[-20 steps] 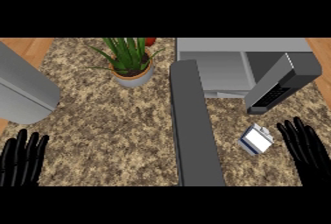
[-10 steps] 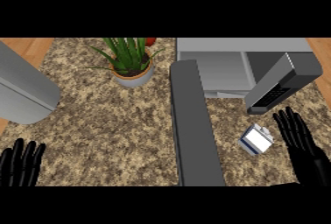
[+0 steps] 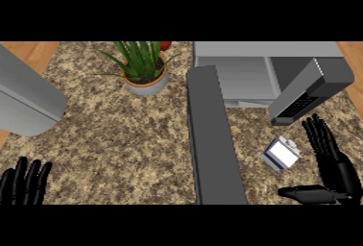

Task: Pick up the milk, place it into the microwave and close the microwave

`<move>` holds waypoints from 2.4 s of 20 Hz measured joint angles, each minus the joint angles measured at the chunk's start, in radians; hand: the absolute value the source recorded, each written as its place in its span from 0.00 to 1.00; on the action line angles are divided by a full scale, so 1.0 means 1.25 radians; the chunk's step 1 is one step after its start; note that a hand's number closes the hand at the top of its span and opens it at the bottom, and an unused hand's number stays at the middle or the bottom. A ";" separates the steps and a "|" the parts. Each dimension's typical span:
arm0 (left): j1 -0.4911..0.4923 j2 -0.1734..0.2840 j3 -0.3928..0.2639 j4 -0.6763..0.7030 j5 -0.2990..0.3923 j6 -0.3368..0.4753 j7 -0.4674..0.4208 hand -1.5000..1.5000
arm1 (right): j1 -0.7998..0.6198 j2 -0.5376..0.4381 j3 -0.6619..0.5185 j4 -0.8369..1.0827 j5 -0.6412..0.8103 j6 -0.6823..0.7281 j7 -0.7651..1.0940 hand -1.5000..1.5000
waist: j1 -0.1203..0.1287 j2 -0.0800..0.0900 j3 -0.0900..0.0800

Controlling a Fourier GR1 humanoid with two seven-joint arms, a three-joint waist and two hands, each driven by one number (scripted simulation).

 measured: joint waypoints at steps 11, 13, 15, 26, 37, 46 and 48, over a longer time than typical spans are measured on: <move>0.031 0.002 0.011 0.018 0.013 -0.012 -0.045 0.00 | -0.105 -0.080 -0.032 0.291 0.051 0.014 -0.133 0.00 | 0.002 0.000 0.000; 0.020 0.003 0.015 0.011 0.014 -0.010 -0.031 0.00 | -0.132 -0.091 -0.030 0.362 0.071 -0.001 -0.161 0.00 | 0.002 0.001 0.000; 0.036 0.001 0.014 0.017 0.012 -0.018 -0.051 0.00 | -0.156 -0.103 -0.031 0.419 0.079 -0.008 -0.178 0.00 | 0.003 0.001 0.000; 0.020 0.006 0.017 0.027 0.019 -0.017 -0.046 0.00 | -0.288 -0.125 -0.025 0.703 0.130 -0.077 -0.277 0.00 | 0.006 0.003 0.001; 0.043 0.008 0.011 0.028 0.015 -0.023 -0.068 0.00 | -0.336 -0.131 -0.002 0.853 0.146 -0.066 -0.306 0.00 | 0.015 0.005 0.002; 0.040 0.018 0.032 0.028 0.041 -0.037 -0.067 0.00 | -0.365 -0.112 -0.016 0.887 0.124 -0.073 -0.324 0.00 | 0.018 0.007 0.003; 0.042 0.020 0.040 0.036 0.045 -0.041 -0.075 0.00 | -0.361 -0.105 -0.017 0.886 0.113 -0.063 -0.323 1.00 | 0.017 0.006 0.003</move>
